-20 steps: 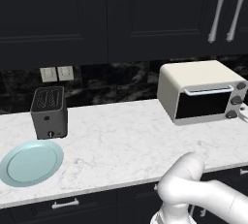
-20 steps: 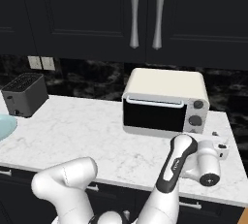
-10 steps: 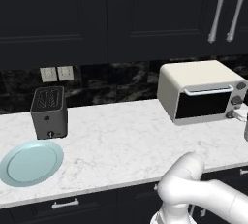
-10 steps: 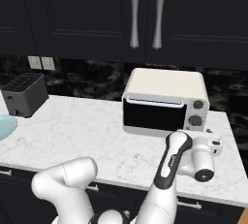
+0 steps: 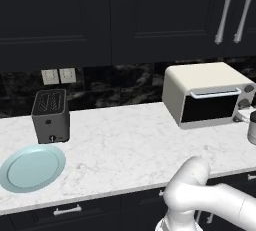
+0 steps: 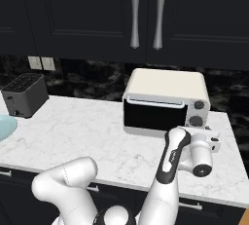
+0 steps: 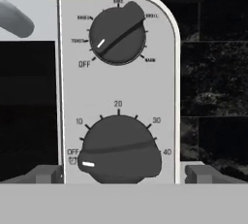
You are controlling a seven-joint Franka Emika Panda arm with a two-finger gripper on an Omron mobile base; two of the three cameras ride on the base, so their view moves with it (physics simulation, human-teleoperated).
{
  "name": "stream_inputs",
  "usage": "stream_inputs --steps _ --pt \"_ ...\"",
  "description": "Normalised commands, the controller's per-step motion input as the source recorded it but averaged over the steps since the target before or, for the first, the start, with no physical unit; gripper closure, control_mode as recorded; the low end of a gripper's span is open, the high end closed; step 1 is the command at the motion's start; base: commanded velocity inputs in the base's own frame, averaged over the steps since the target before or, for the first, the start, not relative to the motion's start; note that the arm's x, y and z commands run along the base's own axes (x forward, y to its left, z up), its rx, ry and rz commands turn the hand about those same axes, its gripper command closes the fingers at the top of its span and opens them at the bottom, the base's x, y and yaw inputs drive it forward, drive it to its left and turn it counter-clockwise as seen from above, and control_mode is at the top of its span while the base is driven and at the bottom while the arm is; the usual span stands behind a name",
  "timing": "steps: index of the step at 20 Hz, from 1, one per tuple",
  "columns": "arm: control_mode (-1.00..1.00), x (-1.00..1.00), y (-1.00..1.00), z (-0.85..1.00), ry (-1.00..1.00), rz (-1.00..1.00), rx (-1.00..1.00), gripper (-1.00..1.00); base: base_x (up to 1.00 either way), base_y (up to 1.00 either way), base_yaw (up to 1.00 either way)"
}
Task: Pick up the kebab skewer and baguette bread, and place them inside the toaster oven. Close the toaster oven door and start by setting the timer.
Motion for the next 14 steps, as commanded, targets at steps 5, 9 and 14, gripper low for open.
stream_inputs --steps 5,9,14 --pt "-1.0 0.23 0.0 0.0 0.0 0.0 0.0 -1.0 0.0 0.0 0.0" --pt "-1.0 0.2 0.01 0.0 0.0 0.0 0.0 -1.0 0.0 0.0 0.0" --pt "-1.0 0.1 0.0 0.0 0.0 0.0 0.0 -1.0 0.0 0.0 0.0"
